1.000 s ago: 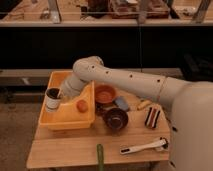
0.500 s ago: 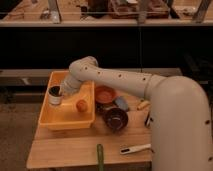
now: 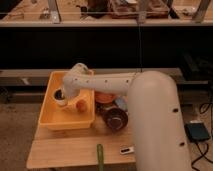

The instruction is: Stack cups into tray

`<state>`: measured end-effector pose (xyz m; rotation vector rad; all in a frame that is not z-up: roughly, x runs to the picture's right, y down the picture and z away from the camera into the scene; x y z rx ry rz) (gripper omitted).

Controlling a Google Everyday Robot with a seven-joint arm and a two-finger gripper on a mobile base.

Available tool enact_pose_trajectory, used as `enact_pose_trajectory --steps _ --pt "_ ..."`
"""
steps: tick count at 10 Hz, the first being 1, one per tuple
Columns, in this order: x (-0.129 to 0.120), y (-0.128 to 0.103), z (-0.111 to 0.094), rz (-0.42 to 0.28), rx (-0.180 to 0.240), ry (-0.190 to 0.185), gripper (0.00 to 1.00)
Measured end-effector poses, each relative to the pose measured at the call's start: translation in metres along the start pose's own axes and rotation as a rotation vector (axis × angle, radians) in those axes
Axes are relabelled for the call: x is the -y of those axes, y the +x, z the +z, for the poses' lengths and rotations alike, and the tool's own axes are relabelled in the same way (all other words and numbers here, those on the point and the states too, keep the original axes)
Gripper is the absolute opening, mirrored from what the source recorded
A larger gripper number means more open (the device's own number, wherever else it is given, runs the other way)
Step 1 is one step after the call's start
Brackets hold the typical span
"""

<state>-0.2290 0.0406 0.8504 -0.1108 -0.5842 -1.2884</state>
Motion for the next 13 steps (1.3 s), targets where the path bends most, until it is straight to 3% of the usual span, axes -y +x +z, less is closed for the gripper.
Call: enact_pose_trajectory --steps 1,3,6,7,10,13 --pt "0.002 0.0 0.002 -0.007 -0.008 -0.015 0.22" --pt "0.003 0.007 -0.003 -0.031 -0.028 -0.036 0.45" --pt "0.002 0.003 0.002 -0.027 0.013 -0.035 0.74" --pt "0.002 0.002 0.005 -0.023 0.029 -0.035 0.79" --pt "-0.001 0.001 0.009 -0.009 0.073 -0.021 0.8" --pt "-0.003 0.004 -0.005 0.007 0.101 0.011 0.8"
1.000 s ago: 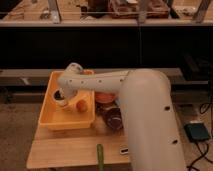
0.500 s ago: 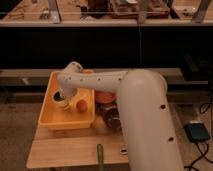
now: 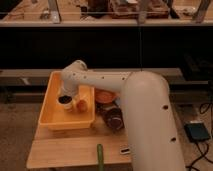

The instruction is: Stack cups into tray

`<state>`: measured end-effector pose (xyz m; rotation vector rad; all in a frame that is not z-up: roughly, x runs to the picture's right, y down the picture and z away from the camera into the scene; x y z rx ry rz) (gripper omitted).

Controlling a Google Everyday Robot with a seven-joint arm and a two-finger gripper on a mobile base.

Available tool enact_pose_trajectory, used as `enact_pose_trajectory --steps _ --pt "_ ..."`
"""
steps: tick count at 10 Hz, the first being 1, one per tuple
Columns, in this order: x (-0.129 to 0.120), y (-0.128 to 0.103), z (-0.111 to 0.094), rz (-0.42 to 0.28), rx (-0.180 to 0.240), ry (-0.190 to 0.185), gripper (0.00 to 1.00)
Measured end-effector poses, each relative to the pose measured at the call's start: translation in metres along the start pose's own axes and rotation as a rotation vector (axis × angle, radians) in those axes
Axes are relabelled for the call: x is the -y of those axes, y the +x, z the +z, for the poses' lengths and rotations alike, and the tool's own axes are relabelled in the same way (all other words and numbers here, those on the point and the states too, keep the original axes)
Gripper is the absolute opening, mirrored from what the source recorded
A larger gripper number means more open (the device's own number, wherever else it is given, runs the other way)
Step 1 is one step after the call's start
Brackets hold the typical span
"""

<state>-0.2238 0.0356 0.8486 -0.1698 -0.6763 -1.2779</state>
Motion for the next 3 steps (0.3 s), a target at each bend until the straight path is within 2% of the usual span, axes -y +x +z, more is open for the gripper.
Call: enact_pose_trajectory --steps 3 --pt "-0.015 0.011 -0.027 0.036 -0.003 0.01 0.8"
